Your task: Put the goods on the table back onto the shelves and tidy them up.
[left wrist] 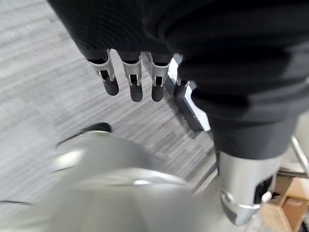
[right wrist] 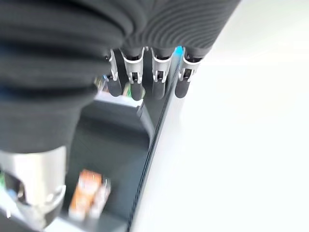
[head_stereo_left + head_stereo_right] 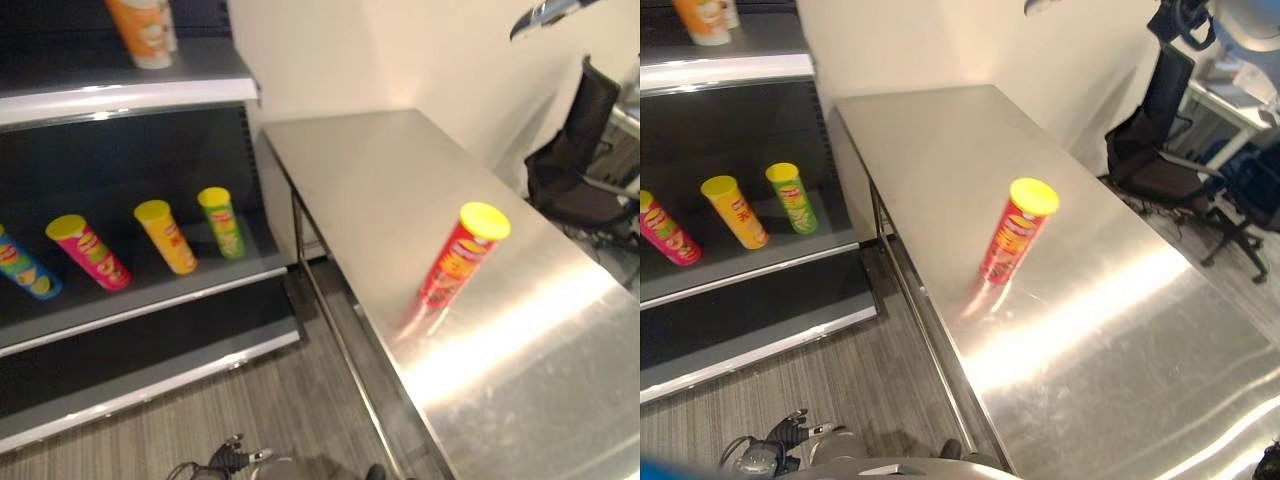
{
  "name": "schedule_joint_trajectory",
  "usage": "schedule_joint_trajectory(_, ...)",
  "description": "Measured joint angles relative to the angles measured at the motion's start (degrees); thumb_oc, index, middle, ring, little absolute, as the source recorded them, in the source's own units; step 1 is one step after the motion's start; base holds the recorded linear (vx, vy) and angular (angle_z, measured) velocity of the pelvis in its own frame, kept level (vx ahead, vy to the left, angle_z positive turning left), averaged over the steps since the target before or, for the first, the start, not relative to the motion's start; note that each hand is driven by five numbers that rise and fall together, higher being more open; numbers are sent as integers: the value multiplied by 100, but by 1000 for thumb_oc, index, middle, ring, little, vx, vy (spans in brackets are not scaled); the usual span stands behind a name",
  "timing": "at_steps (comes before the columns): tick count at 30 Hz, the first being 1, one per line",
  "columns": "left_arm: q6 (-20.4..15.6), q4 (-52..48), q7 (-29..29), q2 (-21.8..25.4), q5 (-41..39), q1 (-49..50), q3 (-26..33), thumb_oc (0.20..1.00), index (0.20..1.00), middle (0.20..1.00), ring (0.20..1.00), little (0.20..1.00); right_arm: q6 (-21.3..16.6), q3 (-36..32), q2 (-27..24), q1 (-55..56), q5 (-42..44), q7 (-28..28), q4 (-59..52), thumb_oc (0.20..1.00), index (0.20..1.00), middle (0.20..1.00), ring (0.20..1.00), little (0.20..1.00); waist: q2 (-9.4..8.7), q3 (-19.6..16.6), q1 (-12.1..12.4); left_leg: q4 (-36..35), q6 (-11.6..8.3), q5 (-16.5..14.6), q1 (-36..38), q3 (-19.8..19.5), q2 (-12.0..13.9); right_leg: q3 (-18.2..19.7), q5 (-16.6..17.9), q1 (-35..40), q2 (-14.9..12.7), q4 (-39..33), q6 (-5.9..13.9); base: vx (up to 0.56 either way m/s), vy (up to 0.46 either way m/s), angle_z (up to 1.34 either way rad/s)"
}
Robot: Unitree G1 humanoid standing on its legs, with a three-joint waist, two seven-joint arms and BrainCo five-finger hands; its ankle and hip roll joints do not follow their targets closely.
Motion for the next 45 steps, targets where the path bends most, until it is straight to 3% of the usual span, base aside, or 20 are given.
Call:
schedule_joint_trajectory(1, 7, 47, 1, -19, -140, 75, 54, 1000, 1000, 1000, 1000, 1000, -11, -143, 44, 256, 91, 9, -7, 1000, 1000, 1000, 1000, 1000, -47, 31, -29, -480, -50, -36, 191, -388, 75, 198, 3, -32, 70, -19, 12, 191, 226, -106)
schedule_joint_trajectory(3, 13, 202, 1, -38, -203, 103, 66, 1000, 1000, 1000, 1000, 1000, 0, -153, 149, 488, 288, 33, 2, 1000, 1000, 1000, 1000, 1000, 90, 48, -51, -1413, -53, -39, 645, -757, 472, 731, 124, -58, 296, -153, 96, 167, 345, -107)
schedule_joint_trajectory(4, 8, 219, 7, -72, -202, 29, 68, 1000, 1000, 1000, 1000, 1000, -15, -625, 136, 1113, 493, 123, -143, 1000, 1000, 1000, 1000, 1000, 243, 8, -45, -1829, -52, -40, 929, -956, 596, 1158, 170, -96, 389, -297, 146, 164, 569, -108)
schedule_joint_trajectory(5, 6, 228, 13, -163, -200, -61, 79, 1000, 1000, 1000, 1000, 1000, -5, -1107, 66, 1588, 519, 167, -289, 1000, 1000, 1000, 1000, 1000, 322, 24, -95, -1831, -41, -33, 948, -776, 518, 1180, 316, -106, 303, -425, 213, 81, 663, -92)
schedule_joint_trajectory(7, -51, 190, 16, -511, -179, -183, 173, 1000, 1000, 1000, 1000, 1000, 5, -2858, 112, 3410, 655, 165, -758, 1000, 1000, 1000, 1000, 1000, 710, -2, -241, -1926, 68, -163, 1083, -197, 236, 1142, 567, -119, 32, -465, 375, 54, 578, -21)
schedule_joint_trajectory(8, -61, 195, 39, -522, -174, -255, 158, 1000, 1000, 1000, 1000, 1000, -9, -3436, 270, 4221, 650, 153, -966, 1000, 1000, 1000, 1000, 1000, 618, -42, -348, -1949, 139, -135, 1108, -97, -109, 1177, 573, -170, -271, -460, 385, 45, 459, -3)
schedule_joint_trajectory(9, -64, 184, 45, -542, -127, -248, 45, 1000, 1000, 1000, 1000, 1000, 23, -3915, 376, 4929, 637, 174, -1126, 1000, 1000, 1000, 1000, 1000, 597, -57, -363, -1954, 413, -193, 1020, -25, -379, 1137, 578, -205, -599, -459, 466, -15, 432, -7)
schedule_joint_trajectory(10, -82, 46, 53, -504, -100, -247, -29, 1000, 1000, 1000, 1000, 1000, 40, -4078, 602, 5301, 637, 167, -1141, 1000, 1000, 1000, 1000, 1000, 599, -89, -447, -1943, 555, -214, 1037, 65, -675, 943, 534, -263, -861, -410, 346, -19, 544, -25)
schedule_joint_trajectory(11, -120, -67, 99, -406, -90, -241, -57, 1000, 1000, 1000, 1000, 1000, 135, -4079, 767, 5421, 632, 168, -1168, 1000, 1000, 1000, 1000, 1000, 547, -82, -457, -1871, 704, -258, 979, 215, -958, 1209, 696, -399, -1063, -319, 284, -21, 380, -45)
schedule_joint_trajectory(13, -113, -75, 190, -278, -76, -247, -50, 1000, 1000, 1000, 1000, 1000, 230, -4242, 1458, 5745, 576, 140, -1250, 1000, 1000, 1000, 1000, 1000, 605, -61, -444, -1935, 1080, -293, 903, 610, -1366, 1241, 1424, -864, -1356, -230, 469, -23, 355, -85)
schedule_joint_trajectory(16, -102, -114, 200, -184, -74, -181, 139, 1000, 1000, 1000, 1000, 1000, 246, -4329, 1801, 6132, 367, 97, -1398, 1000, 1000, 1000, 1000, 1000, 558, -8, -384, -1886, 1276, -452, 864, 963, -1343, 922, 1998, -1187, -1386, -85, 573, -6, 207, -71)
schedule_joint_trajectory(18, -105, -125, 199, -166, -51, -163, 171, 1000, 1000, 1000, 1000, 1000, 283, -4512, 1743, 6396, 327, 82, -1388, 1000, 1000, 1000, 1000, 1000, 572, -5, -540, -1991, 1366, -410, 953, 947, -1362, 940, 1882, -1122, -1275, -34, 749, 6, 154, -5)
schedule_joint_trajectory(19, -114, -110, 199, -161, 105, -208, 236, 1000, 1000, 1000, 1000, 1000, 274, -5221, 1781, 6931, 131, 32, -1495, 1000, 1000, 1000, 1000, 1000, 538, 28, -489, -1963, 1434, -314, 918, 917, -1324, 1115, 1485, -1139, -1133, 179, 956, 45, 79, 4)
schedule_joint_trajectory(21, -86, -22, 179, -176, 151, -194, 233, 1000, 1000, 1000, 1000, 1000, 244, -5846, 1807, 7115, 128, -128, -1488, 1000, 1000, 1000, 1000, 1000, 509, 60, -502, -1969, 1444, -348, 958, 962, -1370, 1224, 1395, -981, -986, 20, 947, 113, 58, -2)
schedule_joint_trajectory(22, -88, -65, 169, -186, 172, -187, 223, 1000, 1000, 1000, 1000, 1000, 234, -6225, 1988, 7653, 123, -153, -1559, 1000, 1000, 1000, 1000, 1000, 538, 107, -457, -1972, 1422, -366, 1041, 884, -1323, 1221, 1228, -908, -951, 30, 1068, 155, -22, 16)
schedule_joint_trajectory(24, -84, -129, 154, -192, 311, -90, 221, 1000, 1000, 1000, 1000, 1000, 238, -6911, 2064, 8624, -96, -161, -1689, 1000, 1000, 1000, 1000, 1000, 474, 121, -548, -2001, 1357, -452, 1124, 709, -1338, 1603, 878, -542, -690, -469, 995, 132, -66, 38)
schedule_joint_trajectory(25, -83, -126, 142, -232, 322, -30, 231, 1000, 1000, 1000, 1000, 1000, 265, -7077, 2079, 8660, -102, -184, -1673, 1000, 1000, 1000, 1000, 1000, 448, 127, -524, -2003, 1303, -484, 1171, 739, -1352, 1662, 666, -506, -709, -463, 840, 104, -103, 9)
schedule_joint_trajectory(30, -35, -257, 91, -536, 373, 96, 221, 1000, 1000, 1000, 1000, 1000, 275, -6941, 2042, 8339, -47, -276, -1625, 1000, 1000, 1000, 1000, 1000, 682, 54, -668, -2002, 980, -481, 1298, 701, -943, 1503, 571, -302, -314, -439, 641, 76, -94, 2)
schedule_joint_trajectory(33, -37, -317, 80, -580, 374, -5, 221, 1000, 1000, 1000, 1000, 1000, 268, -6872, 2045, 8344, 29, -86, -1624, 1000, 1000, 1000, 1000, 1000, 670, 55, -661, -2002, 893, -450, 1310, 574, -826, 1372, 541, -253, -207, -438, 588, 53, -65, 19)
schedule_joint_trajectory(45, 19, -227, -28, -621, 548, 126, 221, 1000, 1000, 1000, 1000, 1000, 272, -6127, 2118, 8234, 493, 438, -1631, 1000, 1000, 1000, 1000, 1000, 705, -82, -513, -2003, 872, -429, 1300, 317, -832, 1121, 497, -95, -238, -453, 522, 25, -25, 11)
